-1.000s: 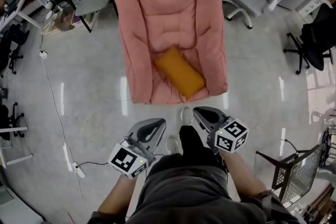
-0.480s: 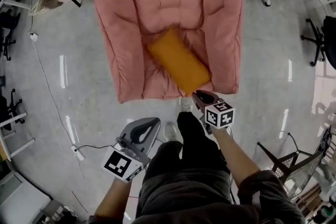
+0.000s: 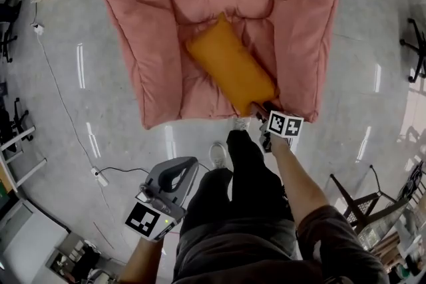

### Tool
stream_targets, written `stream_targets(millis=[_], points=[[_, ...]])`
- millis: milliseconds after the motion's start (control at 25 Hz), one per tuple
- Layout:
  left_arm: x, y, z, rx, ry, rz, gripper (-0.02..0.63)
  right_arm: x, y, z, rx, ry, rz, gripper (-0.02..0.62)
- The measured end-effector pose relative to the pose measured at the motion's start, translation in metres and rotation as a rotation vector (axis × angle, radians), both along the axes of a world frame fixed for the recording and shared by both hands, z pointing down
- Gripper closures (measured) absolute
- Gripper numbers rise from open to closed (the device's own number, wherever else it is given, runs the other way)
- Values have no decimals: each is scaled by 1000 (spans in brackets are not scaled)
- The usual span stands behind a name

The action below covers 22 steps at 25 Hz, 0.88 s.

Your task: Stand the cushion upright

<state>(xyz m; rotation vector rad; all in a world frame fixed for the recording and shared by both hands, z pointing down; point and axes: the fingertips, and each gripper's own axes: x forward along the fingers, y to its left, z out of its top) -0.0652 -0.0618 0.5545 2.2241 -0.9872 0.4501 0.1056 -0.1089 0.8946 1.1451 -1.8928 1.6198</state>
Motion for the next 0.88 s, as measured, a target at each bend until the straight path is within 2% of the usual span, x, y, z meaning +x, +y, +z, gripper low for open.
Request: stream_targets(millis=[80, 160, 240, 360, 600, 680, 880], points=[[4, -4, 1, -3, 2, -1, 595, -5, -2, -1, 8, -51, -20, 394], [10, -9, -1, -3, 6, 1, 595, -10, -6, -11, 29, -71, -58, 483], [15, -19, -8, 6, 9, 0, 595, -12, -13, -29, 58, -84, -86, 525], [23, -35, -27, 41, 19, -7, 595, -20, -28, -76, 112, -157, -93, 548], [25, -49, -77, 106, 36, -40, 595, -45, -58, -205, 200, -326, -110, 560], [21, -52, -88, 127, 43, -62, 595, -52, -71, -232, 173, -365, -85, 561], [-1, -60, -103, 158, 66, -115, 595, -70, -105, -273, 11, -437, 34, 561]])
